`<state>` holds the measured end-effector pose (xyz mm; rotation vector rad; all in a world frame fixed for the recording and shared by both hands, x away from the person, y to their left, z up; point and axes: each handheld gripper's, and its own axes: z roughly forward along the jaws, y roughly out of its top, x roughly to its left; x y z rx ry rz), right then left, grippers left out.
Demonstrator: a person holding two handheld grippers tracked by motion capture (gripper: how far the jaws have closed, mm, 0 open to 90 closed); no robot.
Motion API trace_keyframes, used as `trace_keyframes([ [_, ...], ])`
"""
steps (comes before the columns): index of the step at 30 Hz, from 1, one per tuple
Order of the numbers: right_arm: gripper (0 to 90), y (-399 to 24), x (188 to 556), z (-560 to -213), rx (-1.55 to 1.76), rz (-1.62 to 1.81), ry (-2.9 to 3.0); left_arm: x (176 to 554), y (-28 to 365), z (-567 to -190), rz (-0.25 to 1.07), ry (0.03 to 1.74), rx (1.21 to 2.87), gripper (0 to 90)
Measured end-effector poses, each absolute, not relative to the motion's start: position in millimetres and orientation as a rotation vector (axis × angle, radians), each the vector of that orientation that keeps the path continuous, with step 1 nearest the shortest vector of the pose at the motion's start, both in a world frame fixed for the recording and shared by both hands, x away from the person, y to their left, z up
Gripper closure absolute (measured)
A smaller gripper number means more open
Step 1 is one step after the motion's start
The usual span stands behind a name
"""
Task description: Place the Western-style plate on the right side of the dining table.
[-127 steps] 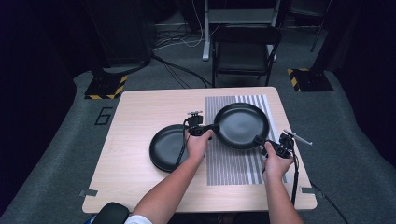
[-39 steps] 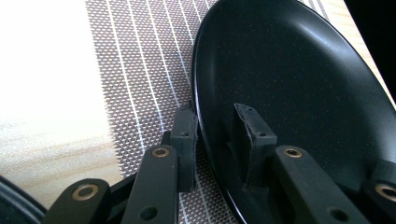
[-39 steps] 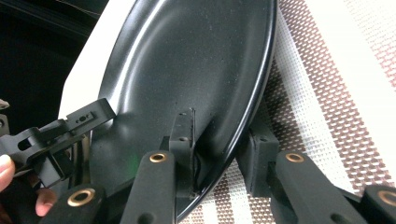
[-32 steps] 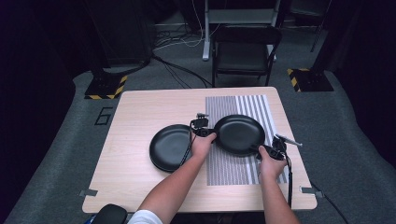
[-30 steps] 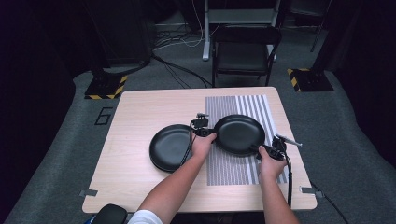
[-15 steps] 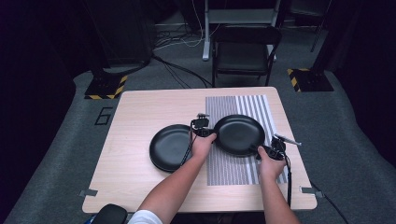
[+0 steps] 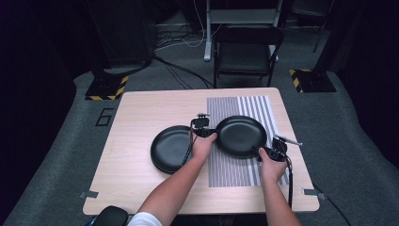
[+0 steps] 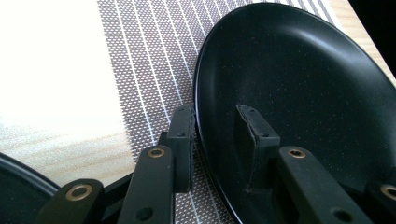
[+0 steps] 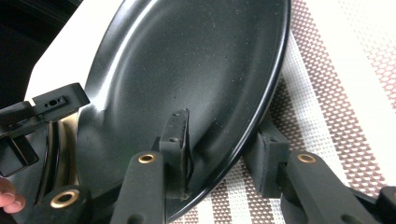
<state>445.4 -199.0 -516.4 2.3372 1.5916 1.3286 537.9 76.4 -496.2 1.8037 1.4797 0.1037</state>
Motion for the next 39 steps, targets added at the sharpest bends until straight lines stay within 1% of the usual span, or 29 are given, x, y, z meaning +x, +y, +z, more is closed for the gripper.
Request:
trace_keyframes([
  [10,62.3,-201,444,-516,2.330,1.313,1.587,537,76,-496,0.099,1.474,1.801,68.9],
  [13,63.5,-208,441,-519,2.366,1.362,1.546,538,77,-495,0.107,1.466,1.802,68.7],
  [19,63.9,-223,436,-509,2.334,1.398,1.471,537,78,-494,0.106,1.453,1.805,68.1],
  [23,61.9,-227,434,-505,2.324,1.386,1.476,536,78,-492,0.099,1.450,1.784,63.8],
  [29,59.5,-226,432,-508,2.276,1.370,1.519,535,82,-489,0.101,1.428,1.786,63.7],
  [32,56.0,-223,432,-506,2.239,1.343,1.535,535,86,-488,0.099,1.431,1.777,61.6],
  [39,54.7,-220,428,-501,2.152,1.298,1.581,533,96,-482,0.126,1.387,1.793,58.2],
])
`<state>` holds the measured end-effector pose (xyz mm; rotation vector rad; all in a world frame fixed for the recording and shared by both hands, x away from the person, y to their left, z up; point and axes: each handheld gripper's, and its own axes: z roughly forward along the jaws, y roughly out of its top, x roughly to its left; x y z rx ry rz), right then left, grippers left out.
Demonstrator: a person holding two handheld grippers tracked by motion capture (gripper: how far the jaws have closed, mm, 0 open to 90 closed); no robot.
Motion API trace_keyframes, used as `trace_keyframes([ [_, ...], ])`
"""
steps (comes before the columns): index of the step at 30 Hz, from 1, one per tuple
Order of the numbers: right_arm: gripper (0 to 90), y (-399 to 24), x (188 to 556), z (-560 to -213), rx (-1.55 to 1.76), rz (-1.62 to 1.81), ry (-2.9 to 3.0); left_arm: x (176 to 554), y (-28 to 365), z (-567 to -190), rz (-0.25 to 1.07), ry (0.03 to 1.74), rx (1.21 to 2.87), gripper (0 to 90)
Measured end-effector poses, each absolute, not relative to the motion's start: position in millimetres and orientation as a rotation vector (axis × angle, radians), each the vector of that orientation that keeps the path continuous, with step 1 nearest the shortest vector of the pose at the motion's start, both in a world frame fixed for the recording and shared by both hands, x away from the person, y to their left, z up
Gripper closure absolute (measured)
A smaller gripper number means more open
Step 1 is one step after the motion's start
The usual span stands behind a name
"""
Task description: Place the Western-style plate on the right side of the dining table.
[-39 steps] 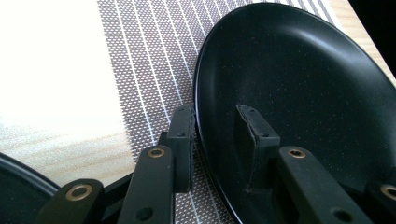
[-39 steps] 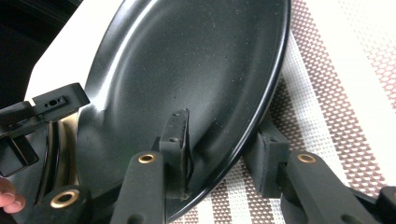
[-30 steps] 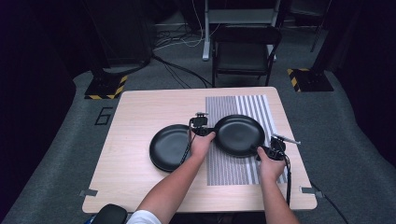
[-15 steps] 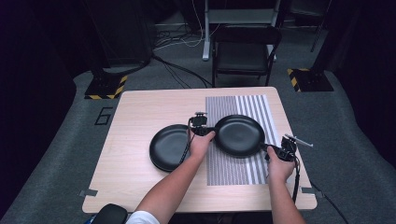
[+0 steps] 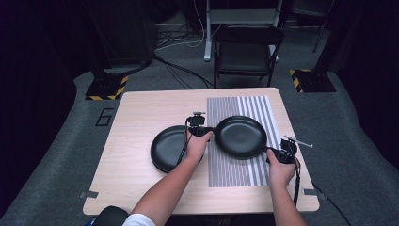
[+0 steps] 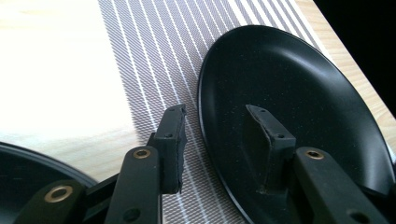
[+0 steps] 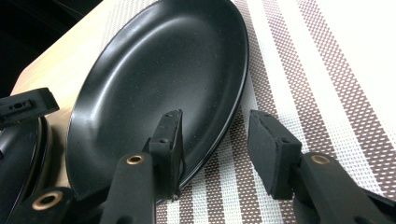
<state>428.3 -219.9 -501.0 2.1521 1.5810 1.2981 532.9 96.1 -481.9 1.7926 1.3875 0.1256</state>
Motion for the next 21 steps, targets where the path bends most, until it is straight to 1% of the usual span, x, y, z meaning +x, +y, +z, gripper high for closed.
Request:
trace_keyframes([
  [7,53.1,-217,425,-488,2.083,1.313,1.614,529,110,-469,0.127,1.357,1.759,57.4],
  [17,51.7,-211,417,-473,1.955,1.286,1.692,522,123,-457,0.144,1.324,1.768,55.5],
  [21,51.5,-210,414,-471,1.933,1.306,1.711,517,134,-454,0.153,1.319,1.768,55.2],
])
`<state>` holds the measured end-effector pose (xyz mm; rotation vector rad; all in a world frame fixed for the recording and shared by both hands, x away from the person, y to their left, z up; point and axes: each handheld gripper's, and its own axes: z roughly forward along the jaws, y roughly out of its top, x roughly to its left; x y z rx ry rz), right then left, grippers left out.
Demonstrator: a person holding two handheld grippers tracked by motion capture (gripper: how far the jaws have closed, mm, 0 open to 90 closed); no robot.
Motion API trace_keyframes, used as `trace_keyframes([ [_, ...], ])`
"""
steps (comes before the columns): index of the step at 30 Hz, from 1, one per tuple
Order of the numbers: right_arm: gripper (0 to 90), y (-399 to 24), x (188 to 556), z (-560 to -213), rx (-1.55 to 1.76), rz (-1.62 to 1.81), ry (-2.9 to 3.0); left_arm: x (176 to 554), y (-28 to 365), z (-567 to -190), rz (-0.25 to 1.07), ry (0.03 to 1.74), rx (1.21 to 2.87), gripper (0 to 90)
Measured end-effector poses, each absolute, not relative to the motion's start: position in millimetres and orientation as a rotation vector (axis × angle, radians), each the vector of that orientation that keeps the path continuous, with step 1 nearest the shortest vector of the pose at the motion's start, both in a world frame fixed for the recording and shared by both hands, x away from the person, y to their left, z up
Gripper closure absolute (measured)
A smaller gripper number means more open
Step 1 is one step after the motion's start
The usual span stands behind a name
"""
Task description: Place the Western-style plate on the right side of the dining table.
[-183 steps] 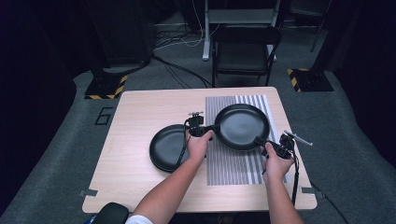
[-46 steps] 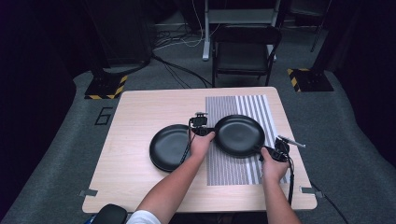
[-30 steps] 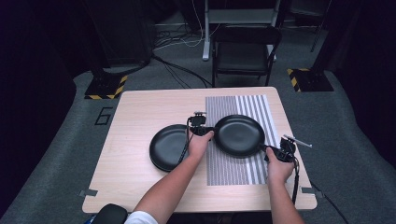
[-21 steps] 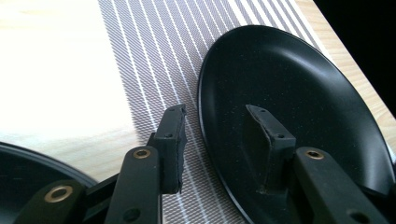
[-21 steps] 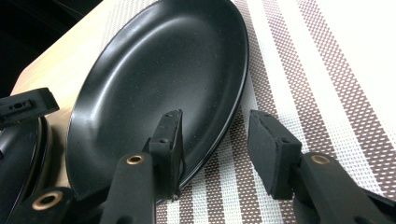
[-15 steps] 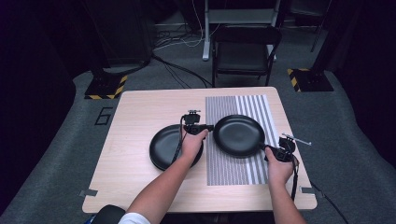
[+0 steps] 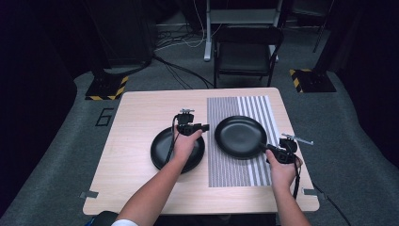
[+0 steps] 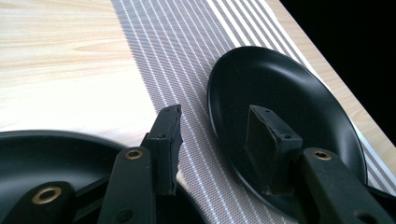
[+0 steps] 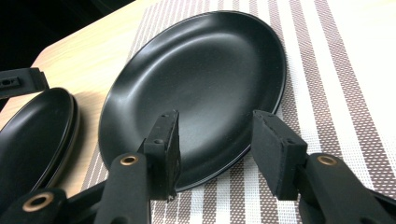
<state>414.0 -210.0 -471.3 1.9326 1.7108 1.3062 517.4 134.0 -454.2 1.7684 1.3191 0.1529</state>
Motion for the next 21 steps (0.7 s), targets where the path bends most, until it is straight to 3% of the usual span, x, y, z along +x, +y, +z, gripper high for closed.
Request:
trace_keyframes([
  [21,50.5,-199,394,-467,1.811,1.339,1.787,495,219,-451,0.188,1.348,1.719,53.4],
])
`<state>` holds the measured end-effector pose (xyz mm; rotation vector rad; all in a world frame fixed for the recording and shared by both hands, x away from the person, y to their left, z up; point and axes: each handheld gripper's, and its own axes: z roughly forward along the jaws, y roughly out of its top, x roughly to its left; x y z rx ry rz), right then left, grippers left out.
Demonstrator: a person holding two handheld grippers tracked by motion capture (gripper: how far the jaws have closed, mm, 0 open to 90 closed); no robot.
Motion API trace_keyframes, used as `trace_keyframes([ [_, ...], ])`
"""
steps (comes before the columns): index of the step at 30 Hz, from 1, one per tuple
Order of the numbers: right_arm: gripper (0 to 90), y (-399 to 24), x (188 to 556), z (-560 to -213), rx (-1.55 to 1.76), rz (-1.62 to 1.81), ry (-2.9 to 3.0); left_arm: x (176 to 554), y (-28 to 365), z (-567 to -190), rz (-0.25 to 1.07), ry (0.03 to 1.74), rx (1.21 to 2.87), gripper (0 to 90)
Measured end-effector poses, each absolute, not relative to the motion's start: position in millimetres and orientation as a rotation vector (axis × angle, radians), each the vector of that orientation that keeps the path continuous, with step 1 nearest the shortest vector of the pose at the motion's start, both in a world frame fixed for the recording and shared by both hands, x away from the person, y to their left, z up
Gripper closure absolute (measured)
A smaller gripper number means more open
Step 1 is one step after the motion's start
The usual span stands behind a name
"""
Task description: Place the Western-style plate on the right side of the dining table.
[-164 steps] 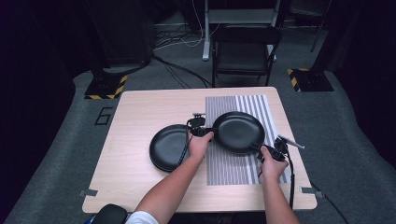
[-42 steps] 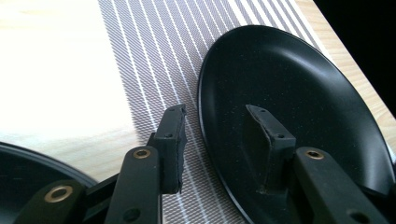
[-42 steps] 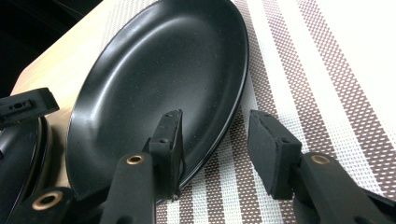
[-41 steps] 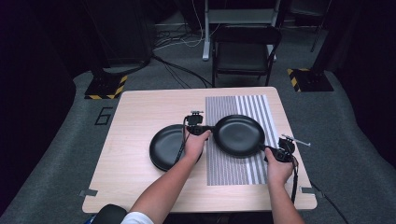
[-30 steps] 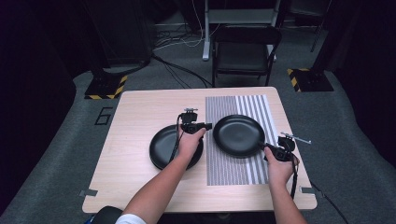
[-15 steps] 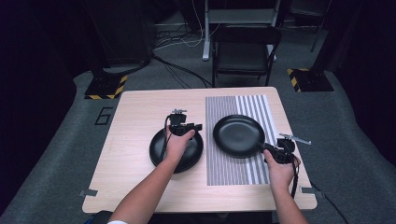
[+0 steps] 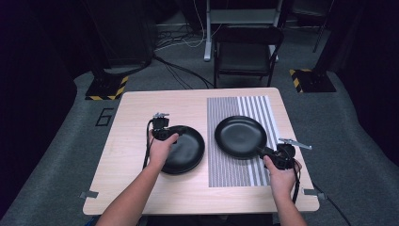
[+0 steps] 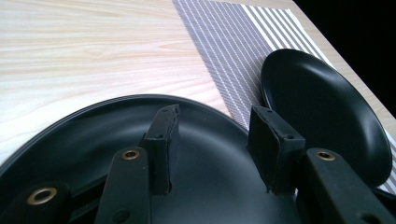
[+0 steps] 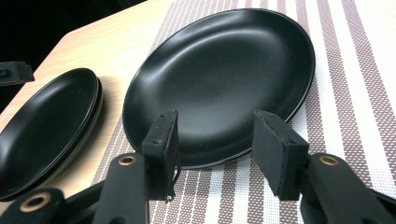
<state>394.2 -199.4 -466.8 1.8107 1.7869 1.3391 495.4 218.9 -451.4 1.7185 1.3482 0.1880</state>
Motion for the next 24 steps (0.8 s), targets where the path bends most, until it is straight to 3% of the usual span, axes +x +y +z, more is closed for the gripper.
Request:
trace_keyframes([
  [24,49.4,-197,384,-476,1.764,1.323,1.847,451,291,-462,0.244,1.321,1.722,50.1],
])
